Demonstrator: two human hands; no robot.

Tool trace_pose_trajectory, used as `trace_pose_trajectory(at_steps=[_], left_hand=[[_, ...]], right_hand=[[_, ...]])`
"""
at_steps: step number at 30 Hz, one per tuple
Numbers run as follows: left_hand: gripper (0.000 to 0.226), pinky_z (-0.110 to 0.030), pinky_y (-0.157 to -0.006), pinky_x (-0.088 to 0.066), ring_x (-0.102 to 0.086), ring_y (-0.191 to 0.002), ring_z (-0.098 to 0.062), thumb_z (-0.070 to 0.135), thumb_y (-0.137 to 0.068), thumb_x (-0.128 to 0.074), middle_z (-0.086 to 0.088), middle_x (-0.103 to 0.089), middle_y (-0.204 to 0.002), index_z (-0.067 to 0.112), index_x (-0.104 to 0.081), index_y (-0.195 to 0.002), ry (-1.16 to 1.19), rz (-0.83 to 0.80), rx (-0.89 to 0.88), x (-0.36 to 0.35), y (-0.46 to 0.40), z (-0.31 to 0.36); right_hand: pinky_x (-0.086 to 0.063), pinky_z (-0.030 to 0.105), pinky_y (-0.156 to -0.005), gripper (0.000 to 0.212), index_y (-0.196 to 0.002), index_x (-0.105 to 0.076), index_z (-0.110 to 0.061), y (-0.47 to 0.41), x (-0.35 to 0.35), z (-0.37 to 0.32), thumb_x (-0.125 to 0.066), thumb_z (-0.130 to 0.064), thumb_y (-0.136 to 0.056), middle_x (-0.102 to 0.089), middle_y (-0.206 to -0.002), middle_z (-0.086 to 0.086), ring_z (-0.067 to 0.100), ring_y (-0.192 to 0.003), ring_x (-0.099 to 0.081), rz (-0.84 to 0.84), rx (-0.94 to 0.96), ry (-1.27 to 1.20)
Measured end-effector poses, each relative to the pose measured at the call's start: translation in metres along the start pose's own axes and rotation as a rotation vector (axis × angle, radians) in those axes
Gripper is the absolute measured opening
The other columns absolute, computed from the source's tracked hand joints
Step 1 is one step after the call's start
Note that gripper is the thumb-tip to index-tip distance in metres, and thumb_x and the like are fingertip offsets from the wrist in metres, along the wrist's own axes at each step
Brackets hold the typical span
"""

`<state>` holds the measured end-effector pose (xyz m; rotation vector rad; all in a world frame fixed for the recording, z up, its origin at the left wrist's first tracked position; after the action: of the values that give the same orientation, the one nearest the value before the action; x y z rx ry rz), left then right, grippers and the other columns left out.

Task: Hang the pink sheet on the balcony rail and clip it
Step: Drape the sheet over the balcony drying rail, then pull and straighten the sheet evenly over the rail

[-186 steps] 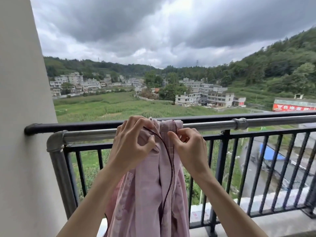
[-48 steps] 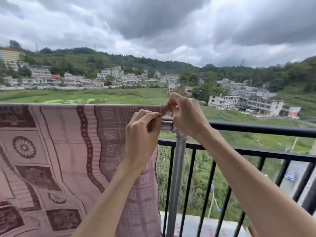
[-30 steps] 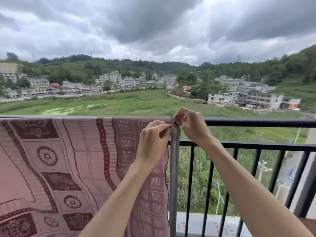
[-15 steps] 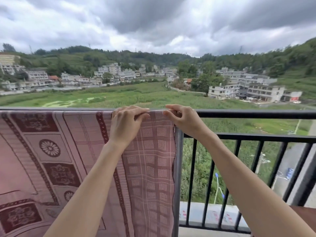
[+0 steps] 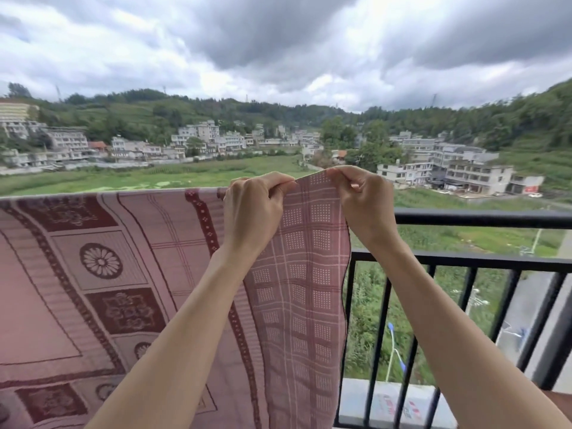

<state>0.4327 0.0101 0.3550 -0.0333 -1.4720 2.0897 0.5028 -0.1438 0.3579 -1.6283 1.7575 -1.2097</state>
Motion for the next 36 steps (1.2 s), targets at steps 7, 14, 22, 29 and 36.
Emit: trace_pose_trajectory(at_steps=[7,14,22,29,36], left_hand=[[0.028,-0.035,-0.098,-0.043,-0.062,-0.099,-0.011,0.032,-0.094,-0.050,0.003,-0.070,-0.109,0.019,-0.067,-0.111,-0.093,-0.139,0.026,-0.025,0.028,-0.024],[0.026,-0.033,-0.109,-0.024,-0.050,-0.118,-0.019,0.022,-0.095,-0.045,0.001,-0.063,-0.120,0.017,-0.064,-0.113,-0.268,-0.101,0.022,0.006,0.031,-0.058],[0.035,-0.020,-0.105,-0.034,-0.046,-0.120,-0.007,0.002,-0.090,-0.049,0.000,-0.056,-0.128,0.012,-0.058,-0.122,-0.358,-0.055,0.073,0.123,0.063,-0.116],[0.058,-0.040,-0.116,-0.022,-0.020,-0.140,-0.013,0.022,-0.093,-0.048,0.001,-0.019,-0.152,0.024,-0.022,-0.145,-0.668,-0.200,0.290,0.284,0.113,-0.199],[0.049,-0.031,-0.115,-0.019,-0.023,-0.138,-0.013,0.027,-0.095,-0.043,0.001,-0.028,-0.147,0.019,-0.030,-0.142,-0.716,-0.156,0.408,0.395,0.133,-0.257]], right_hand=[[-0.043,0.024,-0.092,0.033,-0.110,-0.069,-0.018,0.044,-0.024,0.029,-0.053,-0.040,-0.091,-0.069,-0.109,-0.004,0.011,-0.109,-0.056,-0.239,0.012,0.179],[-0.022,0.039,-0.111,0.046,-0.132,-0.050,-0.017,0.040,-0.073,-0.026,-0.035,-0.038,-0.094,-0.052,-0.136,0.002,0.021,-0.129,-0.042,-0.322,0.240,0.445],[-0.016,0.037,-0.114,0.047,-0.142,-0.032,-0.015,0.066,-0.182,-0.107,-0.036,-0.029,-0.098,-0.031,-0.151,0.005,0.023,-0.138,-0.029,-0.562,0.306,0.339],[-0.028,0.035,-0.107,0.053,-0.144,-0.026,-0.018,0.116,-0.301,-0.229,-0.040,-0.036,-0.097,-0.036,-0.147,0.003,0.022,-0.134,-0.033,-0.699,0.498,0.178],[-0.032,0.037,-0.105,0.052,-0.143,-0.028,-0.019,0.149,-0.404,-0.315,-0.039,-0.037,-0.096,-0.036,-0.147,0.003,0.022,-0.133,-0.034,-0.779,0.576,0.134]])
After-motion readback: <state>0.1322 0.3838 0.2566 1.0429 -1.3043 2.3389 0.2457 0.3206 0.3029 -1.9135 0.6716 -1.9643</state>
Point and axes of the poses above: each hand's wrist, its own y-axis away from the middle knuckle, its own x-axis out of the back of the hand, z = x × y, the point moved 9 cm from there along -y, towards the middle knuckle
